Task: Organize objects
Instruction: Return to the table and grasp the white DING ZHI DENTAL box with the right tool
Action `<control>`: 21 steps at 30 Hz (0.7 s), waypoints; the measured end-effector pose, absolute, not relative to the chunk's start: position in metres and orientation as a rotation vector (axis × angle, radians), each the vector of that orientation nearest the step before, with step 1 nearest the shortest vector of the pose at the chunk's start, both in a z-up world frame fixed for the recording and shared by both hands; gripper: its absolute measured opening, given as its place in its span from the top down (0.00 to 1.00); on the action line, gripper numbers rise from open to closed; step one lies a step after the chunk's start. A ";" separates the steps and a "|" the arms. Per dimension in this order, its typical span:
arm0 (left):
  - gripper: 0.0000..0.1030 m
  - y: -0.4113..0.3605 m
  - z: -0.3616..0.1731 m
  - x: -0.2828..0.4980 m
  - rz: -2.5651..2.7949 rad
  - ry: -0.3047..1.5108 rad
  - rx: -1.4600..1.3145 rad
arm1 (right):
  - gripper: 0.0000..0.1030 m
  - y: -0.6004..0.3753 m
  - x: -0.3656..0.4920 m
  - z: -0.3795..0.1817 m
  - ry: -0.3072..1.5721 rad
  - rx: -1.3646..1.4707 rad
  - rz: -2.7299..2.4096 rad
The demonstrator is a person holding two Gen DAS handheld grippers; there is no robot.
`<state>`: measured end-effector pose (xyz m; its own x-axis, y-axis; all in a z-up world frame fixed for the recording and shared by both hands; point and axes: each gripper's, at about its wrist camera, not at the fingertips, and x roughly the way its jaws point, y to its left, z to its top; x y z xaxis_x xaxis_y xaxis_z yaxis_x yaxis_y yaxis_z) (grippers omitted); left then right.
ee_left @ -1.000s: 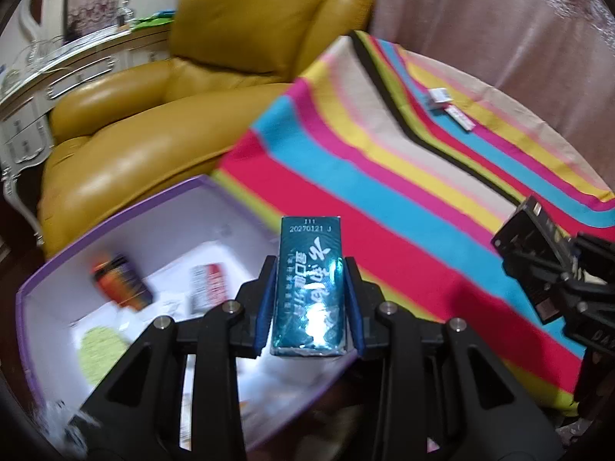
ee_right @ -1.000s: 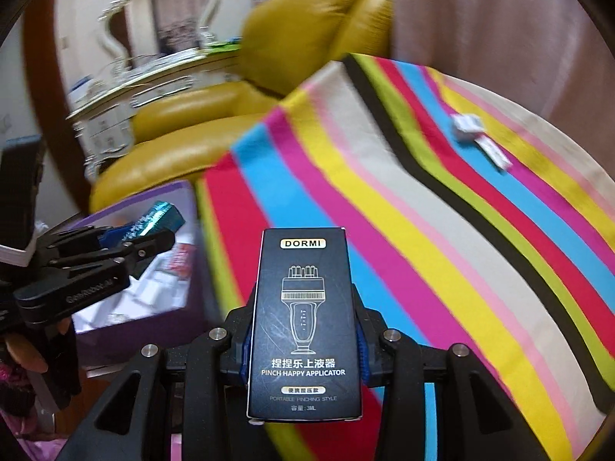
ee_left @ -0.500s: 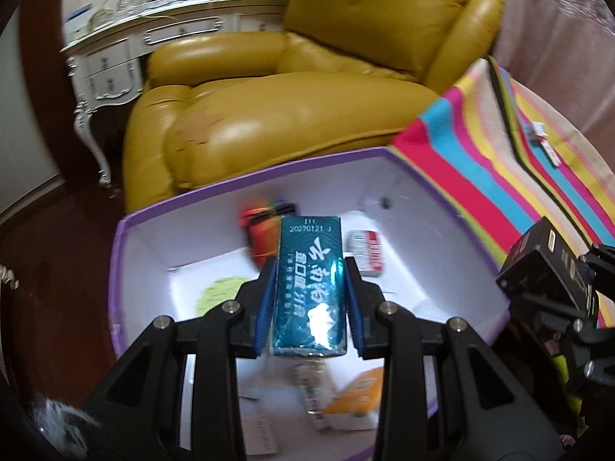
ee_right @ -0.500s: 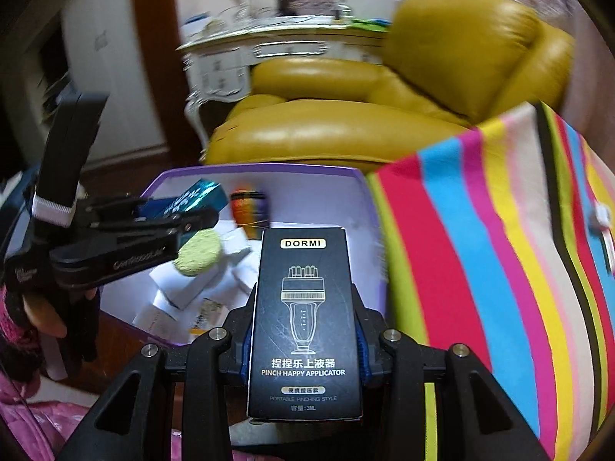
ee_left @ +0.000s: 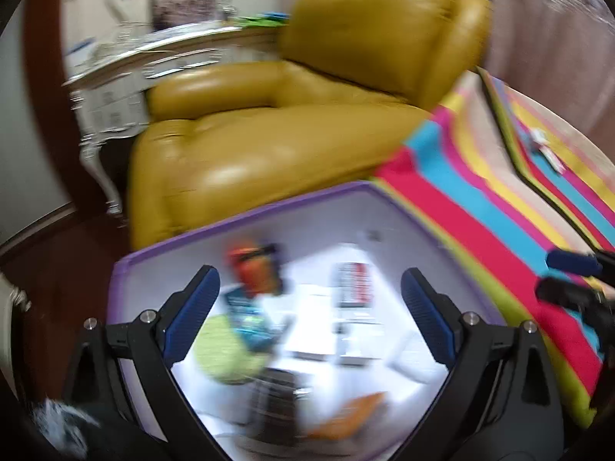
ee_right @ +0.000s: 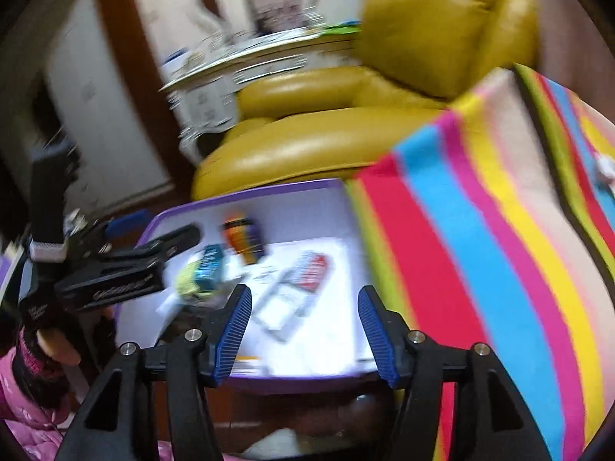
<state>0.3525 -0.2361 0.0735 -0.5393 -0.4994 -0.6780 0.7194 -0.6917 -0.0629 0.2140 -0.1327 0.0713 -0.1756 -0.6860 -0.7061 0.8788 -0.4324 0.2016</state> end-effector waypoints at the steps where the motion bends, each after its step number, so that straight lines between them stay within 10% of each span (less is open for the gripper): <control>1: 0.06 -0.232 0.074 0.341 -2.259 0.443 0.857 | 0.43 -0.120 0.203 0.072 0.283 0.926 -1.852; 21: 0.06 -0.123 0.036 -0.023 -2.611 0.328 1.141 | 0.42 0.085 -0.019 0.018 0.229 1.262 -2.419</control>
<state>-0.0226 -0.1231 0.0357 -0.6526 -0.1564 -0.7414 0.3348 -0.9373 -0.0969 -0.0187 0.0847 0.0175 -0.5118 -0.2729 -0.8146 0.4211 -0.9062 0.0389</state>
